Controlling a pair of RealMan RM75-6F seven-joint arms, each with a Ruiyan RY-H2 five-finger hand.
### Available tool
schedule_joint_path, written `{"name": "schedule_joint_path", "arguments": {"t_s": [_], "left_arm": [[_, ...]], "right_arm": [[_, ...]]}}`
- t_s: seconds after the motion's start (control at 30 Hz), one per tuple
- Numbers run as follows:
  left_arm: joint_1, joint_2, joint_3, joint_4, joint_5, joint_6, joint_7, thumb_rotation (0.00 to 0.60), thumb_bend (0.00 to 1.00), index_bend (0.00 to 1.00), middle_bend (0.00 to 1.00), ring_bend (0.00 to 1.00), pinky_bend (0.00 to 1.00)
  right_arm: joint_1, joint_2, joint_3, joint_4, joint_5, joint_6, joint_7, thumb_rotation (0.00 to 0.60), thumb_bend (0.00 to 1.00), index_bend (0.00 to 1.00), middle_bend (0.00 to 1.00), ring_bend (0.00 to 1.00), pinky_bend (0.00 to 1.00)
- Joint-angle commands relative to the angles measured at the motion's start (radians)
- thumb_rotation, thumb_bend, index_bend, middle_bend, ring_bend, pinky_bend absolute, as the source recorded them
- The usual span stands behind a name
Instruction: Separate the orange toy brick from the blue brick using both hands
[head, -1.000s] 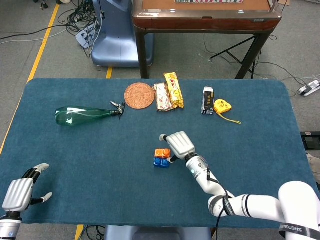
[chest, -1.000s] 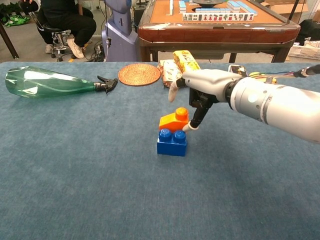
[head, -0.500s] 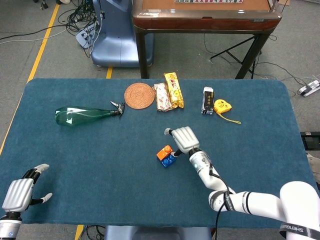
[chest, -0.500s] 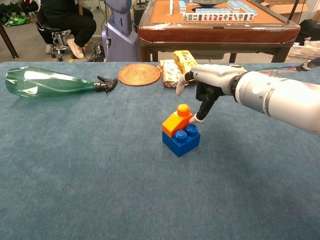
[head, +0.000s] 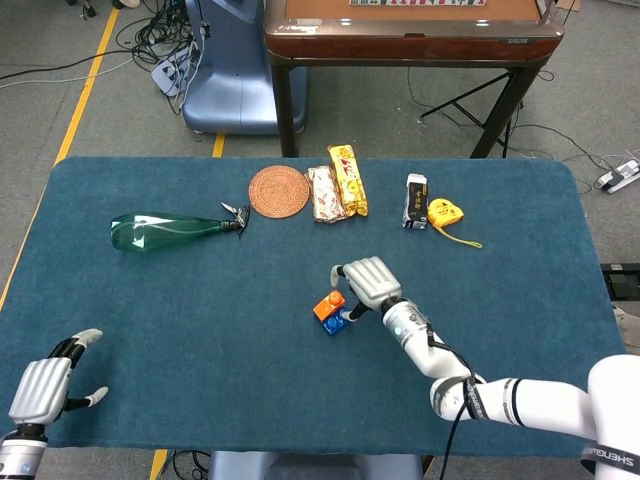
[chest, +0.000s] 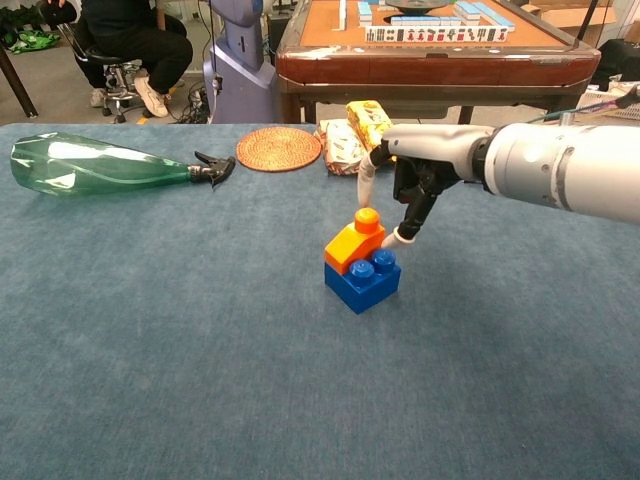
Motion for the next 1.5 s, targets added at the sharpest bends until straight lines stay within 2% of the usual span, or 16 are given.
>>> {"name": "schedule_joint_path", "arguments": {"t_s": [0.03,0.53,1.17,1.5], "left_arm": [[0.000,0.001,-0.001,0.000,-0.002,0.000,-0.001,0.600,0.00,0.23,0.20,0.23,0.59],[0.003,0.002,0.001,0.004,-0.005,-0.001,-0.006,0.600,0.00,0.23,0.20,0.23,0.59],[0.006,0.003,0.002,0.008,-0.006,-0.001,-0.010,0.600,0.00,0.23,0.20,0.23,0.59],[0.004,-0.001,0.000,0.007,-0.004,-0.001,-0.012,0.600,0.00,0.23,0.21,0.24,0.59]], "right_arm": [[0.020,0.003,-0.006,0.009,0.030,-0.012,-0.009,0.600,0.09,0.40,1.00,1.00,1.00],[0.082,-0.024,-0.014,0.055,0.098,-0.026,-0.010,0.600,0.14,0.41,1.00,1.00,1.00],[0.133,-0.039,-0.044,0.082,0.149,-0.052,-0.002,0.600,0.23,0.51,1.00,1.00,1.00],[0.143,-0.018,-0.041,0.060,0.173,-0.071,0.032,0.600,0.48,0.64,1.00,1.00,1.00]]}}
